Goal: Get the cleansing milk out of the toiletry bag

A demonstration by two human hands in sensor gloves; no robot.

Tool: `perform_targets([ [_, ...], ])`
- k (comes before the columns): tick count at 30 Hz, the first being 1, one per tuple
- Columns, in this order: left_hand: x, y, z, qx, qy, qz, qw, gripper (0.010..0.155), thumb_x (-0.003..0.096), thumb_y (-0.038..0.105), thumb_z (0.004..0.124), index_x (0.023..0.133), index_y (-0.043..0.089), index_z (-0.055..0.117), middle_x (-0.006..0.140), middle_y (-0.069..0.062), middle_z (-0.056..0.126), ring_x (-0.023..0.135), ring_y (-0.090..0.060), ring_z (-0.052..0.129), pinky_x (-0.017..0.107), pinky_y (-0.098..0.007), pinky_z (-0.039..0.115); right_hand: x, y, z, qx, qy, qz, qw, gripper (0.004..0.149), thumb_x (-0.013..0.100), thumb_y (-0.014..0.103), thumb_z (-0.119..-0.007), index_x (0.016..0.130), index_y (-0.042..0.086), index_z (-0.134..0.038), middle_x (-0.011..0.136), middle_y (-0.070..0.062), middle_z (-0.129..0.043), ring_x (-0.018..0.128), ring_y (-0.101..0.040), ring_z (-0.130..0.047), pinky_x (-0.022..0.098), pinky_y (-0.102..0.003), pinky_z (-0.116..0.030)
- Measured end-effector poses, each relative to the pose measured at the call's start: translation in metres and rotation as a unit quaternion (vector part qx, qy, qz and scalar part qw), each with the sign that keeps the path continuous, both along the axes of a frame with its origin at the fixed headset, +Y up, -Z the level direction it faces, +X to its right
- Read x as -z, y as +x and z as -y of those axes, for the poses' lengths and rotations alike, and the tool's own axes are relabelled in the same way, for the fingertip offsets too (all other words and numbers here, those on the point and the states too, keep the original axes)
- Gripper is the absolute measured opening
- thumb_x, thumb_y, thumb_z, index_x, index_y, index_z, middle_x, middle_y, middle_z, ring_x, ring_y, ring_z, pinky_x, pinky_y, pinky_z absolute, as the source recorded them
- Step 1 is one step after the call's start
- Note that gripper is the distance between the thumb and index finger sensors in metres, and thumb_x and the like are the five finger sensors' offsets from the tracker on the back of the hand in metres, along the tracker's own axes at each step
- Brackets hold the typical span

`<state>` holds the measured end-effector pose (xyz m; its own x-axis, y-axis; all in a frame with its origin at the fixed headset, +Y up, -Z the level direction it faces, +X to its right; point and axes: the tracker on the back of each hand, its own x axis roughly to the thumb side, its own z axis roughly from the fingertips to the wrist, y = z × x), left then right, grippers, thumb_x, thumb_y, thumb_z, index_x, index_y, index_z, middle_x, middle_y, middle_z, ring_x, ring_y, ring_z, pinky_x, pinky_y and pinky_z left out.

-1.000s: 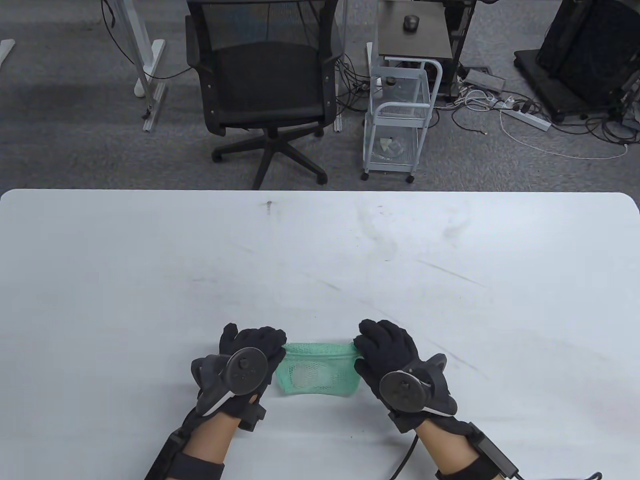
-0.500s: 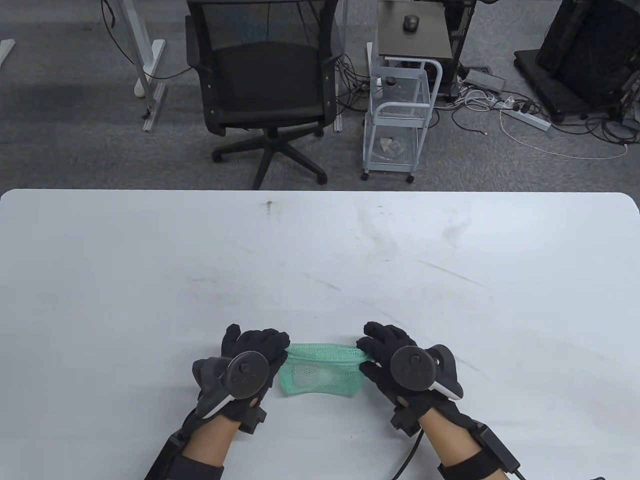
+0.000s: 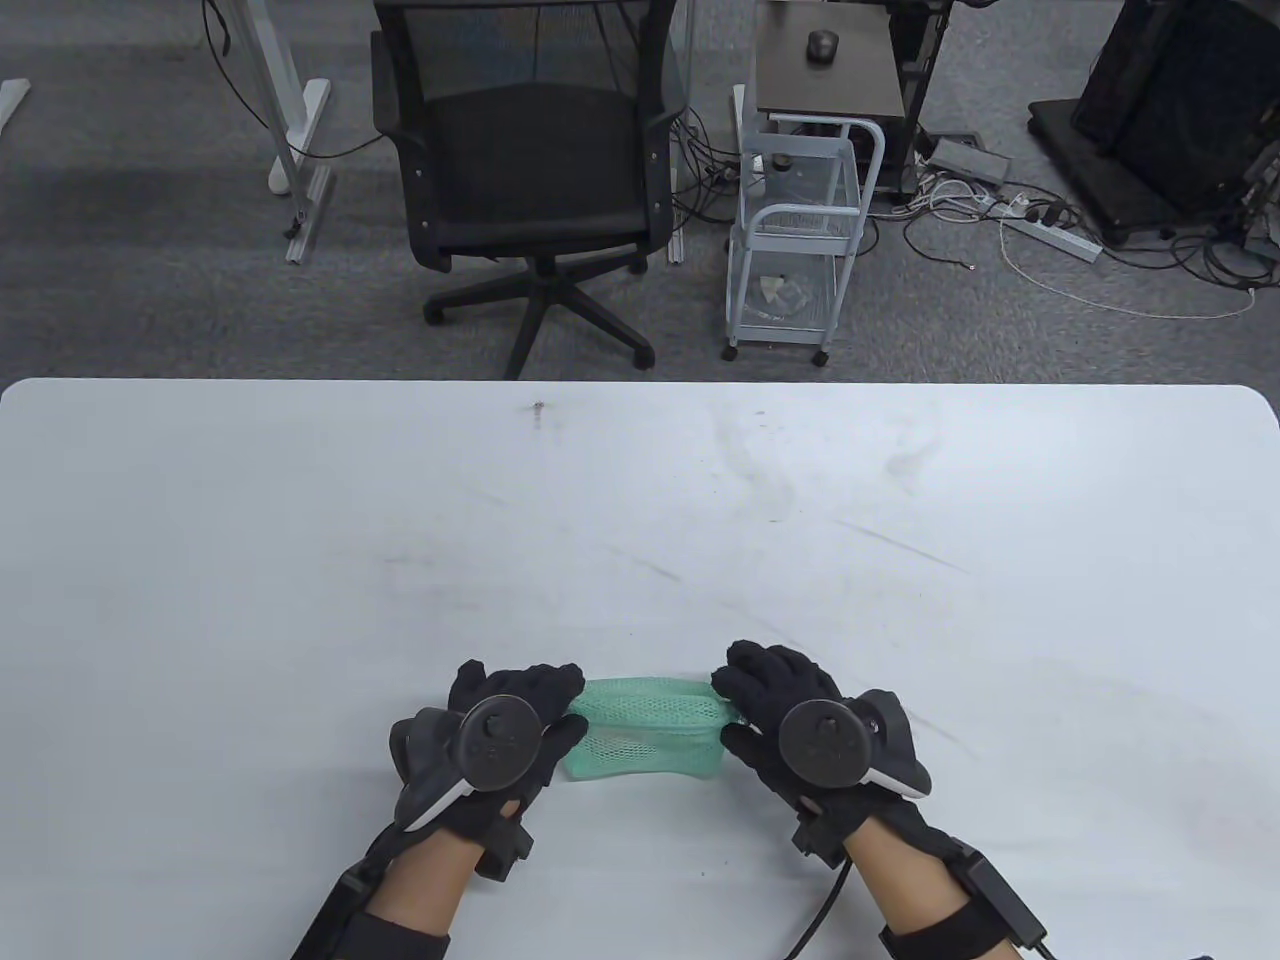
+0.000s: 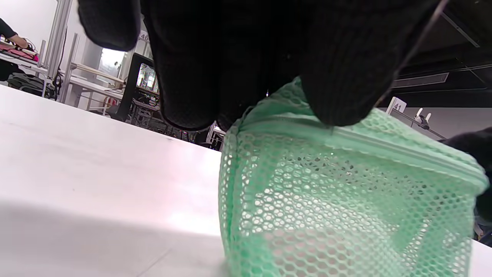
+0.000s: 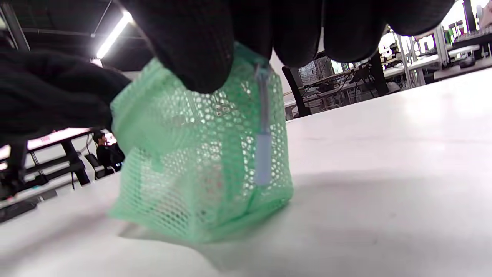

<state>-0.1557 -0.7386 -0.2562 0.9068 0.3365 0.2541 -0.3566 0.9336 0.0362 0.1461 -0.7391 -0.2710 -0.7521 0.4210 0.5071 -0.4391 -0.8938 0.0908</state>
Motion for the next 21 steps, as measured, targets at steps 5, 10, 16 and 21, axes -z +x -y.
perform_targets([
  [5, 0.000, 0.000, 0.001, -0.010, -0.009, 0.002, 1.000, 0.048, 0.0467, 0.045, 0.090, 0.091, 0.027, 0.091, 0.094, -0.005, 0.101, 0.082, -0.038, 0.101, 0.072, -0.067, 0.061, 0.003, 0.017, -0.006, 0.047, -0.021, 0.019, 0.998, 0.054, 0.051, 0.027, -0.092, 0.098, 0.001, -0.079, 0.110, -0.031, -0.069, 0.089, -0.068, -0.070, 0.062, -0.075, -0.060],
  [10, 0.000, 0.000, 0.001, -0.005, -0.014, 0.002, 1.000, 0.046, 0.0464, 0.044, 0.091, 0.089, 0.027, 0.093, 0.092, -0.005, 0.102, 0.079, -0.038, 0.103, 0.072, -0.067, 0.062, 0.010, 0.026, 0.000, 0.033, -0.047, 0.046, 0.997, 0.052, 0.052, 0.025, -0.091, 0.097, 0.001, -0.080, 0.110, -0.031, -0.070, 0.088, -0.068, -0.070, 0.062, -0.075, -0.060],
  [16, 0.000, 0.001, 0.000, -0.002, -0.012, 0.001, 1.000, 0.044, 0.0460, 0.042, 0.092, 0.087, 0.026, 0.095, 0.089, -0.005, 0.104, 0.076, -0.037, 0.105, 0.071, -0.066, 0.064, 0.019, 0.024, 0.017, 0.001, -0.089, 0.038, 0.995, 0.055, 0.051, 0.026, -0.092, 0.098, 0.001, -0.079, 0.110, -0.032, -0.069, 0.088, -0.068, -0.070, 0.062, -0.075, -0.060],
  [21, 0.000, 0.002, 0.000, -0.005, -0.011, -0.001, 1.000, 0.043, 0.0459, 0.042, 0.093, 0.085, 0.026, 0.096, 0.087, -0.005, 0.105, 0.073, -0.037, 0.107, 0.071, -0.065, 0.066, 0.019, 0.019, 0.020, -0.010, -0.098, 0.013, 0.995, 0.059, 0.050, 0.029, -0.093, 0.100, 0.002, -0.077, 0.111, -0.031, -0.068, 0.089, -0.068, -0.069, 0.062, -0.075, -0.060],
])
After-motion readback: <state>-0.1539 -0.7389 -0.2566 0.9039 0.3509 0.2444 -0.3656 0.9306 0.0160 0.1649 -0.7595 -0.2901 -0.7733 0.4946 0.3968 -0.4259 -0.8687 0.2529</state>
